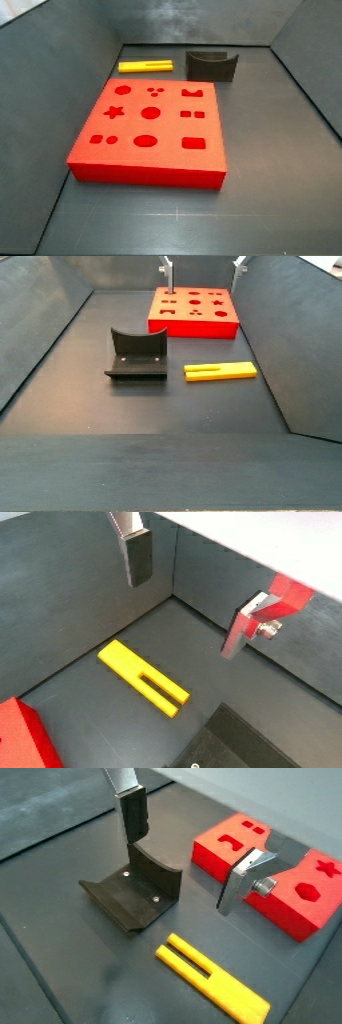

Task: Pick up the square-circle object. Move up. Place the square-circle object on the fixture. Regrasp the square-circle object. Move to above the board. Insert the square-circle object.
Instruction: Pick up the square-circle object.

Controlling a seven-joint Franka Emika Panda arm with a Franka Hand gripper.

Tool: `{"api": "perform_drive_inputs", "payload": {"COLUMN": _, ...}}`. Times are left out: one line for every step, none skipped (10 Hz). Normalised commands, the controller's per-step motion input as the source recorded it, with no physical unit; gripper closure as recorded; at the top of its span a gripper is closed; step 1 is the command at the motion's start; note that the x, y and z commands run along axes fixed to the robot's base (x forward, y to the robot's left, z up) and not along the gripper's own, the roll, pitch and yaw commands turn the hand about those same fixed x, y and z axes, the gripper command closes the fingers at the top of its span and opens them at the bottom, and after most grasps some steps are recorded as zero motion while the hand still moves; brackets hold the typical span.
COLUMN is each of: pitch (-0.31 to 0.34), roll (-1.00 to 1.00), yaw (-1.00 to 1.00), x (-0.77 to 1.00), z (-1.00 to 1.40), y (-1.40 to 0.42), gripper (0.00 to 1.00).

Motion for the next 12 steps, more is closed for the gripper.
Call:
{"api": "perform_drive_inputs", "payload": {"pitch": -0.003, "roll": 0.00, "yaw": -1.00, "x": -0.08, "z": -0.28, "y": 0.00, "gripper": 0.00}}
{"api": "perform_drive_inputs", "payload": {"pitch": -0.004, "roll": 0.00, "yaw": -1.00, "x": -0.07, "z": -0.29, "y": 0.00, "gripper": 0.00}}
{"api": "perform_drive_inputs", "payload": {"pitch": -0.006, "roll": 0.00, "yaw": -1.00, "x": -0.07, "z": -0.30, "y": 0.00, "gripper": 0.00}}
{"api": "perform_drive_inputs", "payload": {"pitch": -0.004, "roll": 0.00, "yaw": -1.00, "x": -0.07, "z": -0.30, "y": 0.00, "gripper": 0.00}}
{"api": "perform_drive_inputs", "payload": {"pitch": -0.014, "roll": 0.00, "yaw": -1.00, "x": -0.07, "z": -0.32, "y": 0.00, "gripper": 0.00}}
{"api": "perform_drive_inputs", "payload": {"pitch": -0.034, "roll": 0.00, "yaw": -0.99, "x": -0.08, "z": -0.39, "y": 0.00, "gripper": 0.00}}
{"api": "perform_drive_inputs", "payload": {"pitch": -0.043, "roll": 0.00, "yaw": -0.99, "x": -0.06, "z": -0.42, "y": 0.00, "gripper": 0.00}}
{"api": "perform_drive_inputs", "payload": {"pitch": -0.053, "roll": -0.01, "yaw": -1.00, "x": -0.05, "z": -0.45, "y": 0.00, "gripper": 0.00}}
{"api": "perform_drive_inputs", "payload": {"pitch": -0.064, "roll": -0.02, "yaw": -1.00, "x": -0.01, "z": -0.49, "y": 0.00, "gripper": 0.00}}
{"api": "perform_drive_inputs", "payload": {"pitch": -0.089, "roll": -0.03, "yaw": -1.00, "x": 0.00, "z": -0.52, "y": 0.00, "gripper": 0.00}}
{"api": "perform_drive_inputs", "payload": {"pitch": -0.101, "roll": -0.03, "yaw": -1.00, "x": 0.00, "z": -0.53, "y": 0.00, "gripper": 0.00}}
{"api": "perform_drive_inputs", "payload": {"pitch": -0.103, "roll": -0.03, "yaw": -1.00, "x": 0.00, "z": -0.53, "y": 0.00, "gripper": 0.00}}
